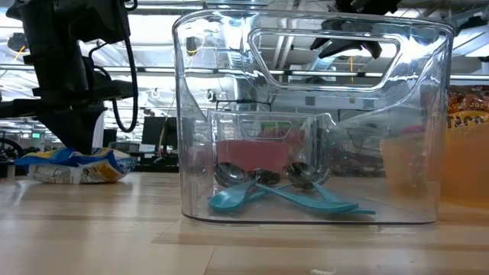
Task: Pick & Place Food Item
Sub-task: Put the blue noodle pack into the top transparent bin
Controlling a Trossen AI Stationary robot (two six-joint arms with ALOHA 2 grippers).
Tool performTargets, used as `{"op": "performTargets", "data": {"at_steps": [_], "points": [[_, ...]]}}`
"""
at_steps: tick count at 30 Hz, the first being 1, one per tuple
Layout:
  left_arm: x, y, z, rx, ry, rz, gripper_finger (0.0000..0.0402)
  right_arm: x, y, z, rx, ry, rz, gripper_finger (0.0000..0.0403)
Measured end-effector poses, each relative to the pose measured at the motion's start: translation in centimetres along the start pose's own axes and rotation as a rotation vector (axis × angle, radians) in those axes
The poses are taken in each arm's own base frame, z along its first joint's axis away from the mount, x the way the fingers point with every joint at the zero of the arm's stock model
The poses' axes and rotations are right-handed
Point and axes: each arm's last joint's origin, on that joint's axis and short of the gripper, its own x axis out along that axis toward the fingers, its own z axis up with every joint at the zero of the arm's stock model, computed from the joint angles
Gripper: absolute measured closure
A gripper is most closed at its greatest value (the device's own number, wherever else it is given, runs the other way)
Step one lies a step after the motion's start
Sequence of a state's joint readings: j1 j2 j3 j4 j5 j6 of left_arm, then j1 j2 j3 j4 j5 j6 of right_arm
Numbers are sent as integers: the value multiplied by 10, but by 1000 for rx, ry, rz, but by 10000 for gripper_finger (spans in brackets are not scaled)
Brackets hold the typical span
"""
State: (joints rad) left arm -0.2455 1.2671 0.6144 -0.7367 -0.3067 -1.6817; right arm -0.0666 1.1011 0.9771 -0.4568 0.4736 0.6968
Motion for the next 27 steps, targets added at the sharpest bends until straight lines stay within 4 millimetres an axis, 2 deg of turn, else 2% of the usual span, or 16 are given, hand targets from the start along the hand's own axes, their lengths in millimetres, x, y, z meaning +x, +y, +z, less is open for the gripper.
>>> {"op": "performTargets", "data": {"at_steps": [5, 12, 18, 27], "points": [[-4, -2, 1, 45, 2, -27, 399, 0, 0, 0, 0, 0, 0, 287], [-34, -27, 16, 297, -53, -167, 401, 0, -1, 1, 2, -4, -7, 287], [-66, -53, 47, 370, -127, -232, 401, 1, -3, 2, 8, -9, -17, 287], [-112, -79, 111, 315, -371, -343, 401, 1, -3, 2, 10, -9, -16, 287]]}}
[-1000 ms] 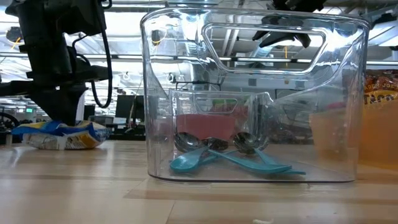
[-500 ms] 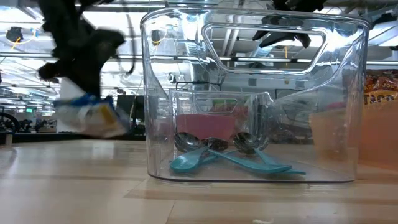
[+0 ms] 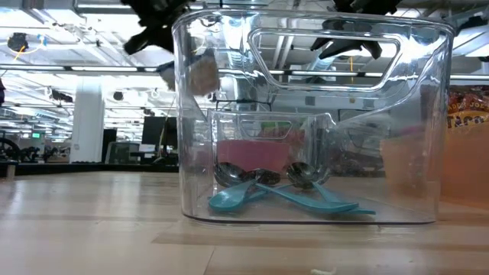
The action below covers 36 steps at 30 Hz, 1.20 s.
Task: Pick & Place Food Item
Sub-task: Put the blue noodle pack into the top transparent bin
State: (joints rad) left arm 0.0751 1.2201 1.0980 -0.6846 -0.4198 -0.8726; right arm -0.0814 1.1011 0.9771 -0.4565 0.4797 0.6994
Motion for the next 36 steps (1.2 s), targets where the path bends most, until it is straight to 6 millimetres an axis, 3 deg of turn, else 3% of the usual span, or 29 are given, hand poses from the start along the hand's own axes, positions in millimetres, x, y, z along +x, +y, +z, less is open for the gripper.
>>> {"op": "performTargets", "data": {"at_steps": [10, 17, 24, 30, 36], "points": [[14, 8, 60, -124, -263, -108, 401, 0, 1, 0, 6, 1, 3, 287], [60, 4, 82, -101, -252, -125, 401, -1, 2, -2, 20, 9, 13, 287], [107, -2, 118, -7, -237, -92, 401, -3, 5, -4, 23, 20, 29, 287], [141, 16, 124, -11, -169, -37, 401, -5, 7, -8, 50, 40, 33, 287], [166, 30, 112, -11, -125, 16, 401, -6, 8, -10, 44, 47, 34, 287]]}}
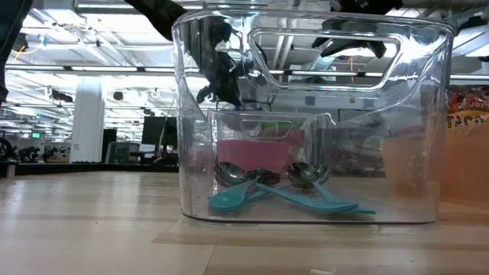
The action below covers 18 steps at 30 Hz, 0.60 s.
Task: Pick & Place Food Item
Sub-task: Put the blue noodle pack into the top transparent bin
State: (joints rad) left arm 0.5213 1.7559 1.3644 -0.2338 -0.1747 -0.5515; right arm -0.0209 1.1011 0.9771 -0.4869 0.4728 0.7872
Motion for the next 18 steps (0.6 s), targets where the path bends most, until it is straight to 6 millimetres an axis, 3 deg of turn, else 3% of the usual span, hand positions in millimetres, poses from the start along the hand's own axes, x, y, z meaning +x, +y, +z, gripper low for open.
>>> {"op": "performTargets", "data": {"at_steps": [10, 18], "points": [[26, 3, -18, 26, 43, 24, 401, 0, 0, 1, 14, -14, -13, 287], [25, 4, -18, 45, 52, 29, 386, 0, 0, 0, 17, -13, -12, 287]]}}
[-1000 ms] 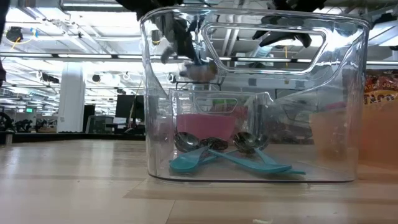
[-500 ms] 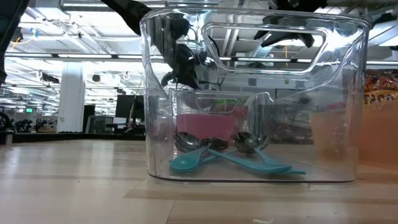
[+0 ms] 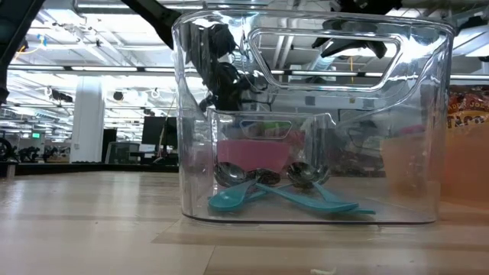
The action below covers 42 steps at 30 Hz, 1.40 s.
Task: Pick & Place Food Item
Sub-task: Put the blue noodle pack into the top transparent bin, then return to Home Position
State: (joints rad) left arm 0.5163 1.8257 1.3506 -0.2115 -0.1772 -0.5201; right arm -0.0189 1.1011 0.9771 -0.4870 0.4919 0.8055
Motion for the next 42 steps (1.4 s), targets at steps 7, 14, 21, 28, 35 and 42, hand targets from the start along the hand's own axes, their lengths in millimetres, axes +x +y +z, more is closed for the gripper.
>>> {"op": "performTargets", "data": {"at_steps": [7, 14, 21, 28, 35, 42], "points": [[-15, -3, 6, -1, -30, -10, 330, 0, -2, -1, -11, 13, -15, 287], [-49, -5, 20, 69, -91, 7, 257, -2, -7, -4, -35, 38, -55, 287], [-111, -8, 34, 244, -137, -86, 213, -35, -16, 6, -65, -75, -59, 287], [-179, 2, 13, 310, -217, -184, 215, -85, -47, 7, -66, -147, -111, 287], [-214, 32, -68, 220, -373, -408, 241, -110, -51, 4, -134, -166, 7, 287], [-213, 56, -150, 132, -487, -648, 318, -118, -45, -4, -188, -216, 26, 287]]}}
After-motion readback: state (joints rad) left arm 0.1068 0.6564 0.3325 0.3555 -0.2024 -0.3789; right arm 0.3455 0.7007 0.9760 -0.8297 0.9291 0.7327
